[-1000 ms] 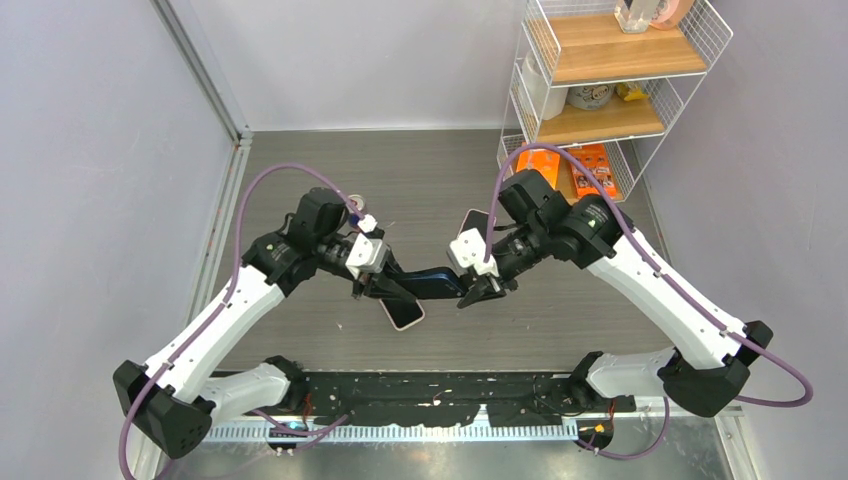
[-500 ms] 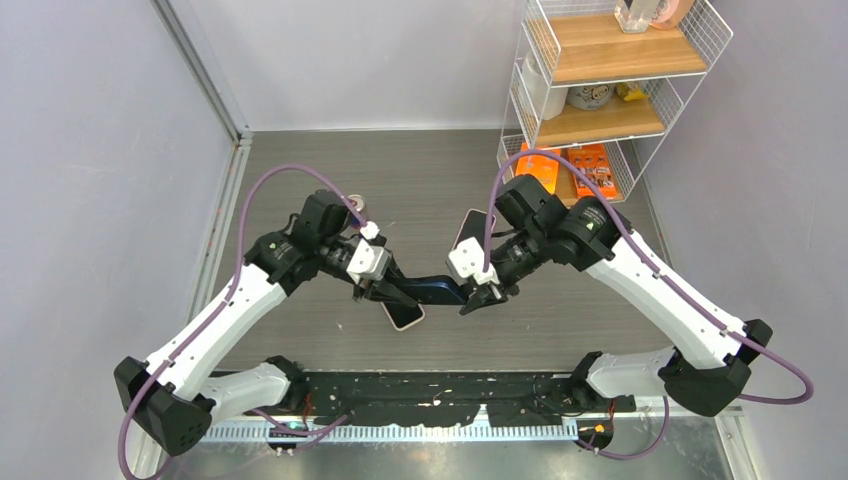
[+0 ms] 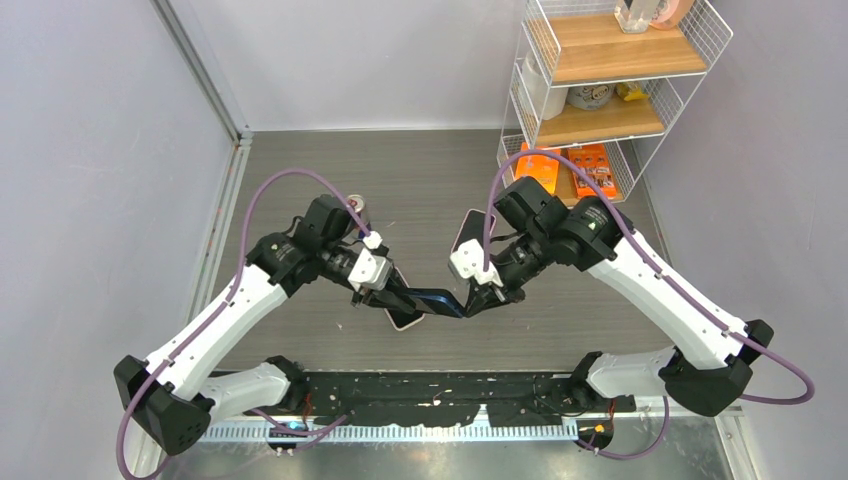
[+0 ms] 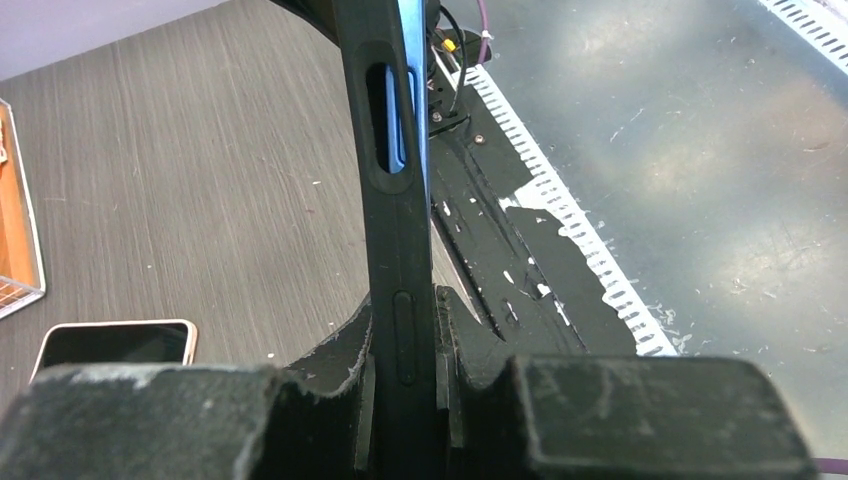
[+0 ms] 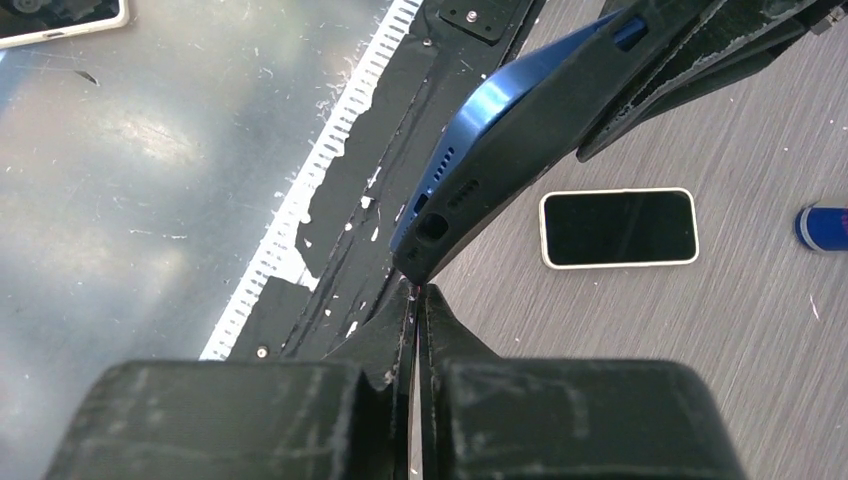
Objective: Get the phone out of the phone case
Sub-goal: Remove the phone case from the phone.
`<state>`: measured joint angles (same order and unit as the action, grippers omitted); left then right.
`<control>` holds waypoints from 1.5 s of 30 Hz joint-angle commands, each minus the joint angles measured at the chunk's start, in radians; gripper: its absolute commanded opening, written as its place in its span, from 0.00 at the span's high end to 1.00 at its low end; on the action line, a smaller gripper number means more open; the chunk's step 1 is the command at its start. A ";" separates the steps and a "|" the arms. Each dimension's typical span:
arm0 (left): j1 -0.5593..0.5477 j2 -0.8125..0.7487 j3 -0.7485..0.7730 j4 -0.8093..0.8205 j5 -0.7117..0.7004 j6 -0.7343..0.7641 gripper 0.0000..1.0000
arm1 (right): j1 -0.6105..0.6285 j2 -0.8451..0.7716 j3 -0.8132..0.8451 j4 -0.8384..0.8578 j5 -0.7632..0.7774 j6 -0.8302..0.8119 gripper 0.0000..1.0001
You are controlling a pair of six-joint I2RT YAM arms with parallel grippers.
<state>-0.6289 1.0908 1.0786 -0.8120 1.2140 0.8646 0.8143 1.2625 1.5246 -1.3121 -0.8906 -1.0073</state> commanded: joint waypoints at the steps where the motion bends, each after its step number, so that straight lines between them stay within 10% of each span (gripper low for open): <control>1: -0.013 -0.014 0.013 0.020 0.006 -0.018 1.00 | -0.006 -0.040 0.017 0.114 0.020 0.029 0.94; 11: 0.068 -0.053 0.005 0.184 0.070 -0.198 1.00 | -0.038 -0.147 -0.104 0.216 0.132 0.128 0.40; 17: 0.074 -0.064 -0.023 0.390 0.068 -0.415 1.00 | -0.093 -0.164 -0.149 0.328 0.026 0.254 0.29; 45: 0.074 -0.068 -0.124 0.694 0.038 -0.714 1.00 | -0.146 -0.109 -0.161 0.457 -0.099 0.373 0.65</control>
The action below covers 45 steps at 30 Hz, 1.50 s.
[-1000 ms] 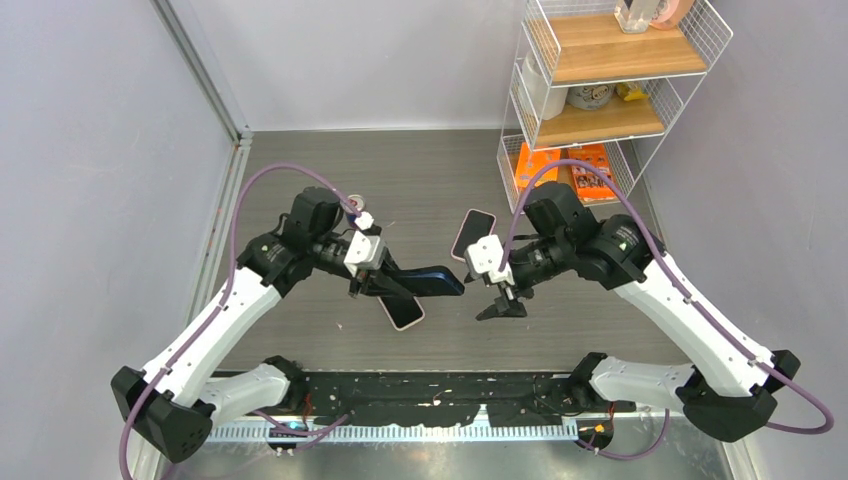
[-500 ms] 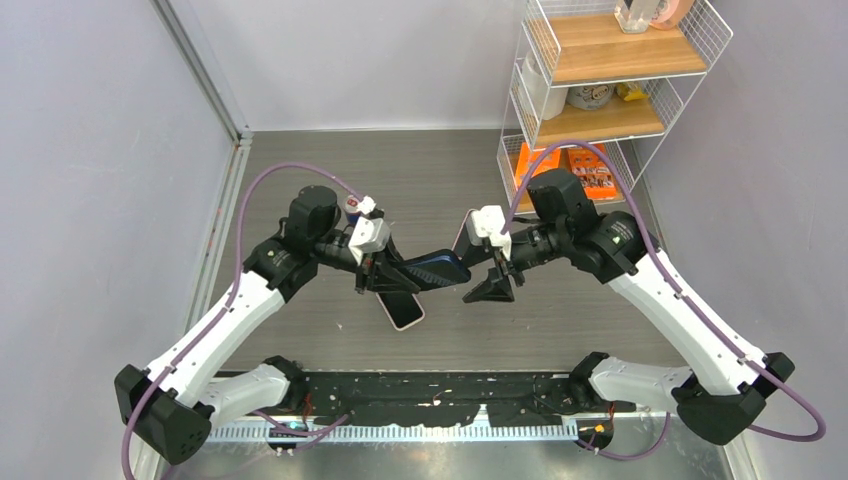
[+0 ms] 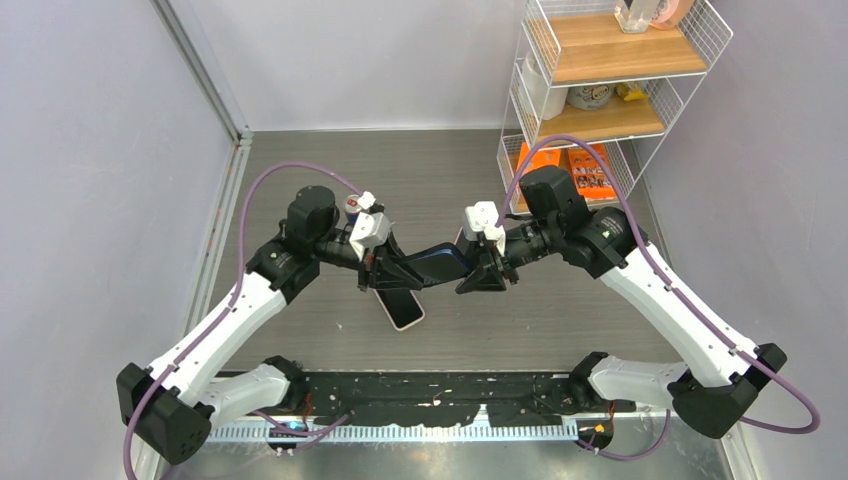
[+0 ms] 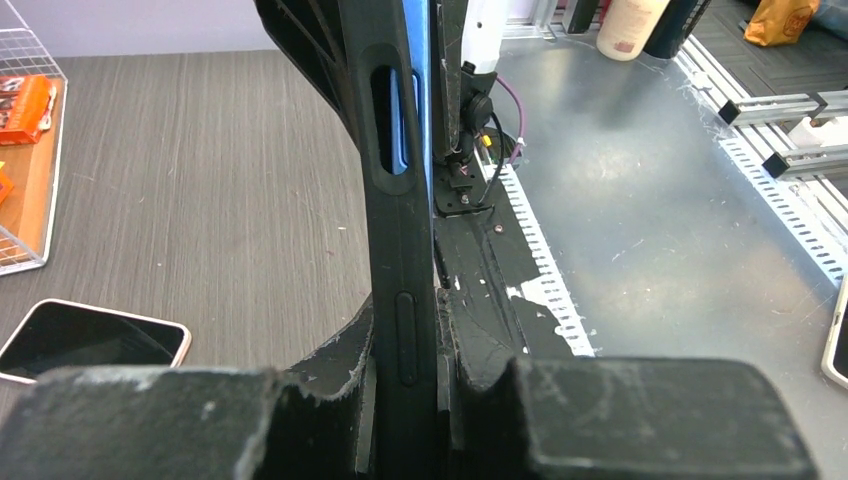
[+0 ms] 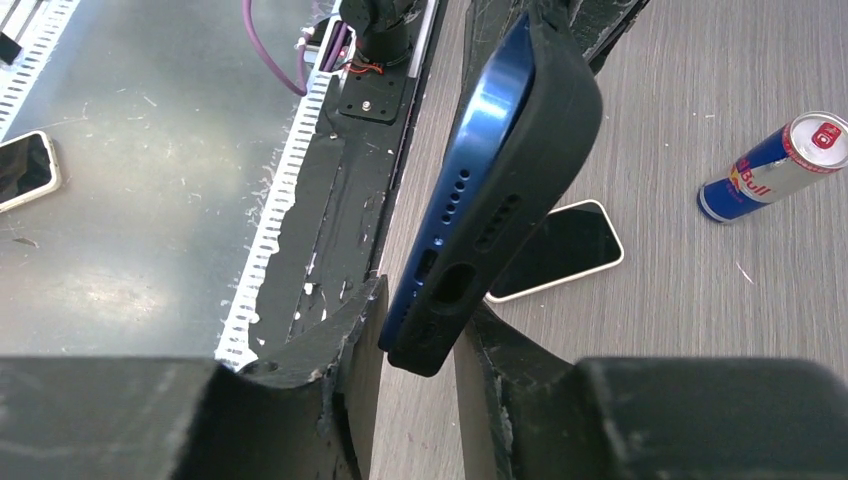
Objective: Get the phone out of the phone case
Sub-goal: Remove the phone case from the phone.
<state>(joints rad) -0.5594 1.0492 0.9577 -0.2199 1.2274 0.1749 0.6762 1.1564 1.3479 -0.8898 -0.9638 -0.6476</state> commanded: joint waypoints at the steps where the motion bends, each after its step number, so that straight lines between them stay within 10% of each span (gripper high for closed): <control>1: 0.004 -0.026 -0.007 0.103 0.024 -0.025 1.00 | -0.009 -0.004 0.016 0.037 -0.026 0.016 0.65; 24: 0.000 -0.035 -0.039 0.089 0.157 -0.016 1.00 | -0.012 0.013 0.076 -0.146 -0.066 -0.221 0.94; 35: -0.053 -0.024 0.061 -0.441 0.176 0.481 1.00 | 0.000 0.074 0.162 -0.305 -0.049 -0.434 0.95; 45: -0.068 -0.027 0.082 -0.546 0.151 0.591 1.00 | 0.022 0.102 0.201 -0.354 -0.023 -0.516 0.95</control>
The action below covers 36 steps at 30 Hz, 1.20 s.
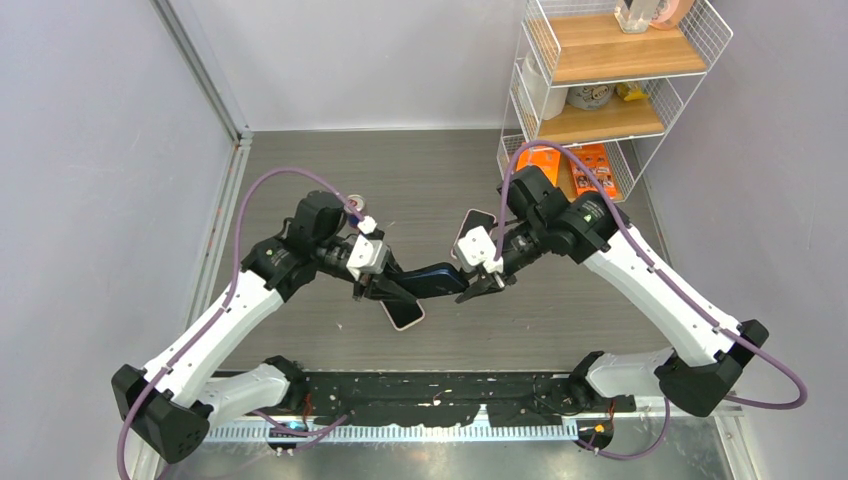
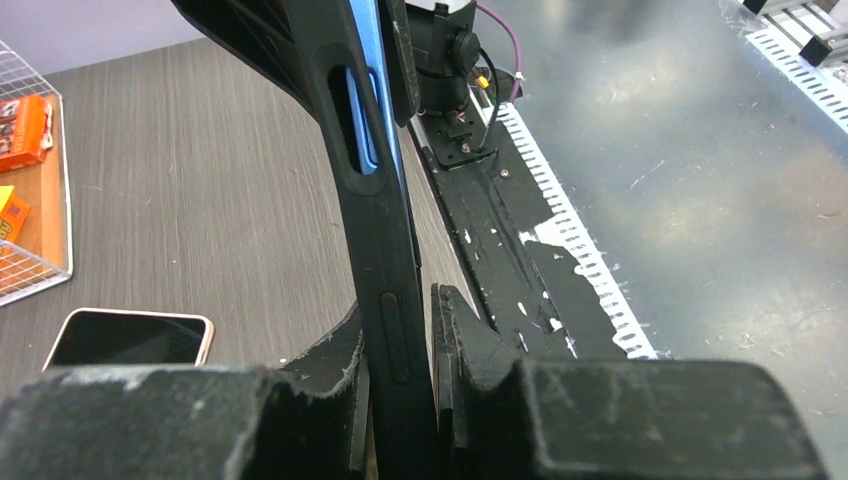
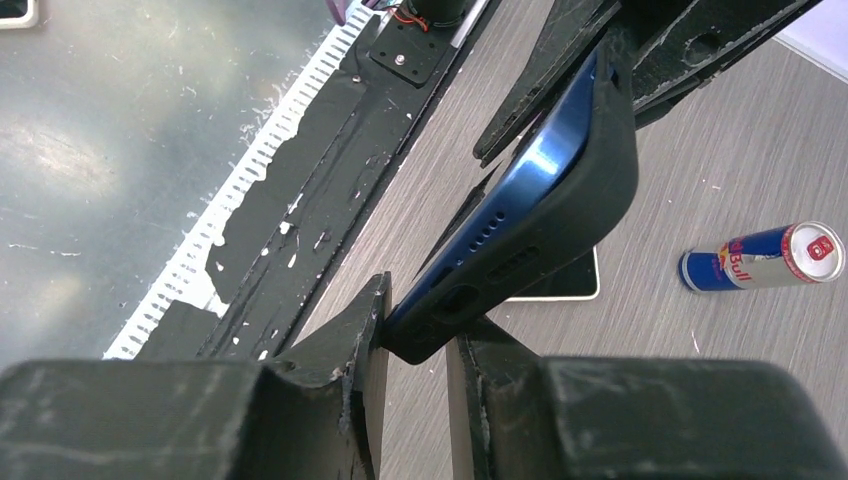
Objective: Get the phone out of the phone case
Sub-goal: Remove the phone case from the phone.
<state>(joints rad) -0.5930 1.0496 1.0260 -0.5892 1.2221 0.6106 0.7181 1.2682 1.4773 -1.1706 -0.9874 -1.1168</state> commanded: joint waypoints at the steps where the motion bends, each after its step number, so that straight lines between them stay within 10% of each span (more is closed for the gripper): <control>1: -0.036 -0.027 0.012 -0.179 0.153 0.159 1.00 | -0.019 -0.008 0.074 -0.075 0.002 -0.053 0.95; 36: -0.041 -0.016 -0.003 -0.145 0.087 0.140 1.00 | -0.011 0.051 0.112 -0.143 0.063 -0.147 0.95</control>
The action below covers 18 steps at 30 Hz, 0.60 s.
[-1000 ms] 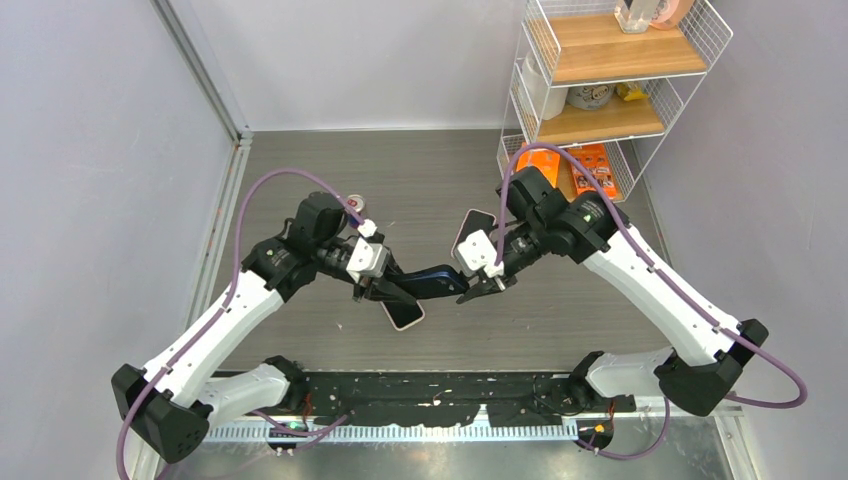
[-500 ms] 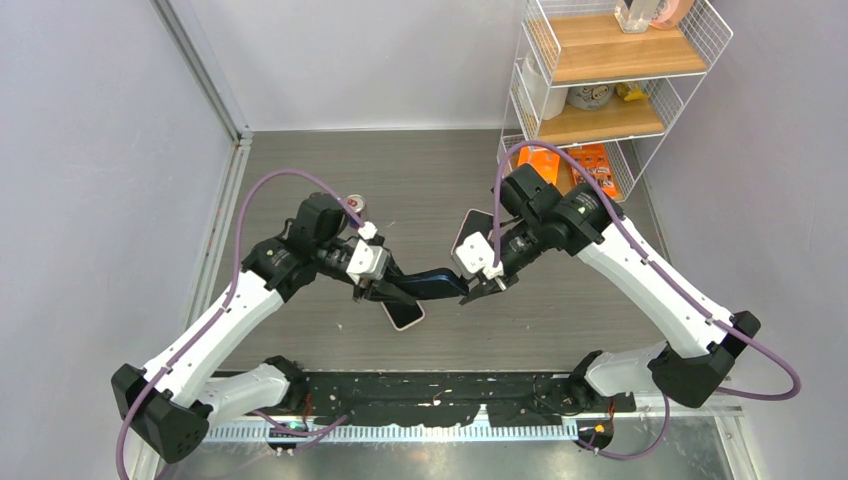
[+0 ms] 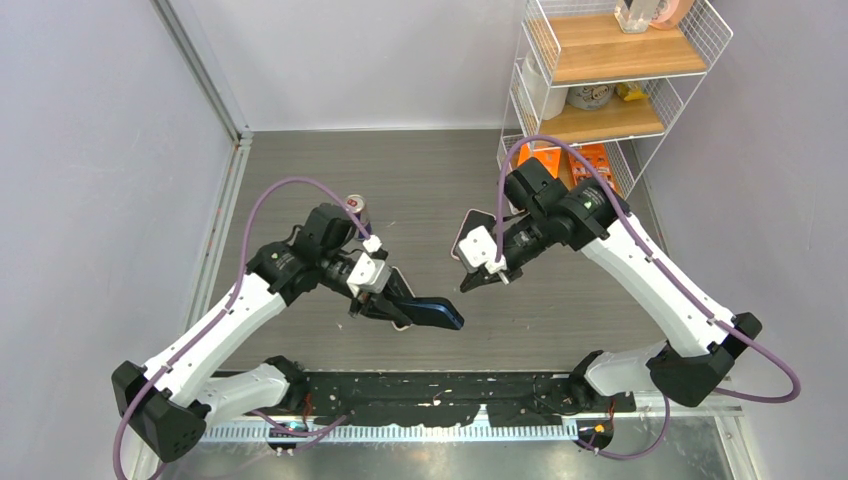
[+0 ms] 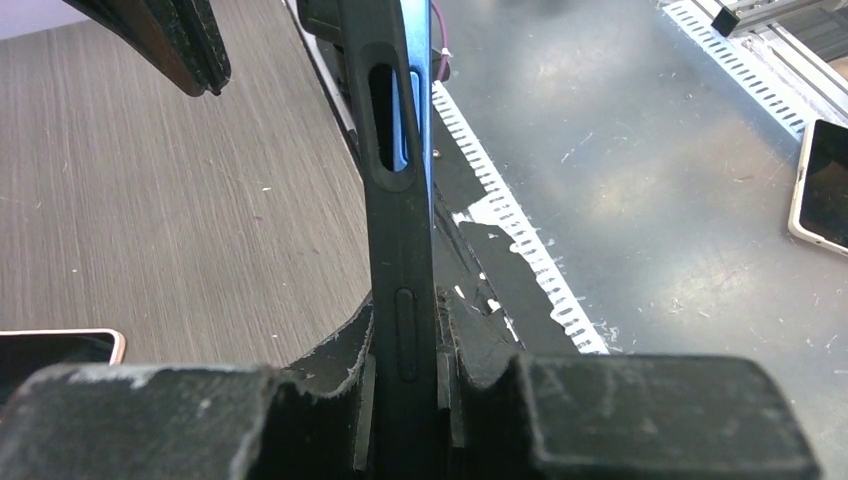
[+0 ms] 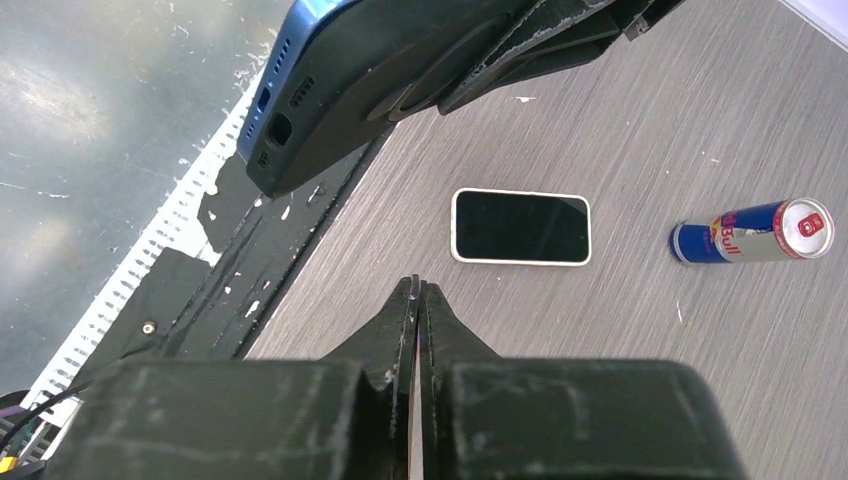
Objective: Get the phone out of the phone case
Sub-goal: Remove the phone case from the phone.
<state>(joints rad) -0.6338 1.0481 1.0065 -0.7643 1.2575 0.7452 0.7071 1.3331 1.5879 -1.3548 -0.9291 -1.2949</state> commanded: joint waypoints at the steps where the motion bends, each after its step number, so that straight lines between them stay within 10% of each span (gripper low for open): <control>1: 0.001 -0.016 0.015 0.041 0.049 -0.006 1.00 | 0.000 -0.018 -0.005 0.051 0.017 0.063 0.94; 18: 0.059 -0.039 0.044 0.365 -0.131 -0.409 1.00 | -0.003 -0.284 -0.136 0.268 0.205 0.431 0.53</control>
<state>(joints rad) -0.5793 1.0336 1.0073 -0.5426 1.1500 0.4641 0.7067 1.1049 1.4662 -1.1599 -0.7555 -0.9539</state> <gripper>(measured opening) 0.204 0.455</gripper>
